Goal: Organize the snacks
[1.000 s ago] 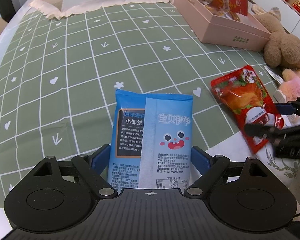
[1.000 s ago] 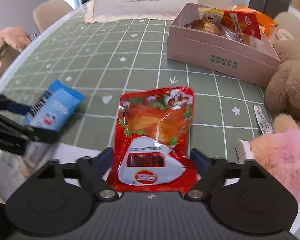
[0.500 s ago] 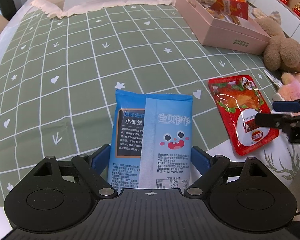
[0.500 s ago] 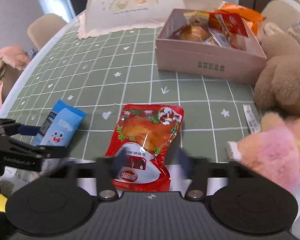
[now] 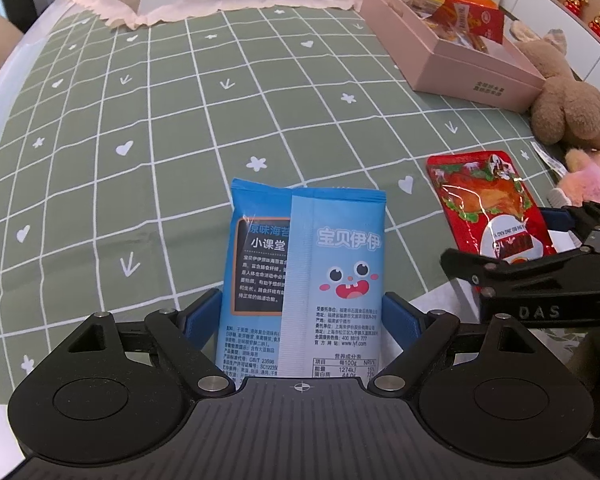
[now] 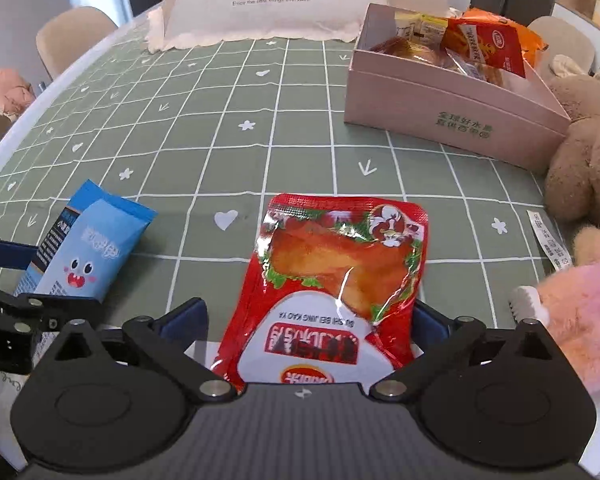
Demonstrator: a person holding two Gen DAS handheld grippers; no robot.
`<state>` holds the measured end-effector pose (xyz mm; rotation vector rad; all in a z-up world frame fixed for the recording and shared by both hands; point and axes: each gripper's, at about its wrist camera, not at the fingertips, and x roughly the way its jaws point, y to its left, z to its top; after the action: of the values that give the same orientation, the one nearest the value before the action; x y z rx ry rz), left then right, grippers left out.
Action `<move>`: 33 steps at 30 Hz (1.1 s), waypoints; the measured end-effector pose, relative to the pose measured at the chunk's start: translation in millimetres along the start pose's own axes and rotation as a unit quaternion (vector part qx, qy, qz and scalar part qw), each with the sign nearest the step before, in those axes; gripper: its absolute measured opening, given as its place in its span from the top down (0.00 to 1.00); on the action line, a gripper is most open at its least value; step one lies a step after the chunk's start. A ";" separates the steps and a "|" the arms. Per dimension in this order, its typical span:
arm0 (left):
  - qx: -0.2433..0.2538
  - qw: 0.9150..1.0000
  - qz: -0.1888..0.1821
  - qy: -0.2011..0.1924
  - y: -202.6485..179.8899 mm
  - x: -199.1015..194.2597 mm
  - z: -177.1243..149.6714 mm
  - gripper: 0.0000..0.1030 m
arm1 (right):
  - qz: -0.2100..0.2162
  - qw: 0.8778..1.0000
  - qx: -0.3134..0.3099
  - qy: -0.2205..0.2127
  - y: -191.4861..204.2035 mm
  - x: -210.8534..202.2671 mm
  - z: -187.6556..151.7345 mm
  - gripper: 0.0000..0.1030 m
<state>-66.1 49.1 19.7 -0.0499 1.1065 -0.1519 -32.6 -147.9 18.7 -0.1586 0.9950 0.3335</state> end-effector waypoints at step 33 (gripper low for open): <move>-0.002 1.000 0.000 -0.015 0.6 -3.0 -3.4 0.13 | 0.014 1.000 -0.024 -0.003 10.4 -2.8 24.3 0.18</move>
<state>-70.4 50.3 20.8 -0.0565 1.0777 -0.1483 -18.3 -131.9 34.4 -0.1879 0.9834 0.3836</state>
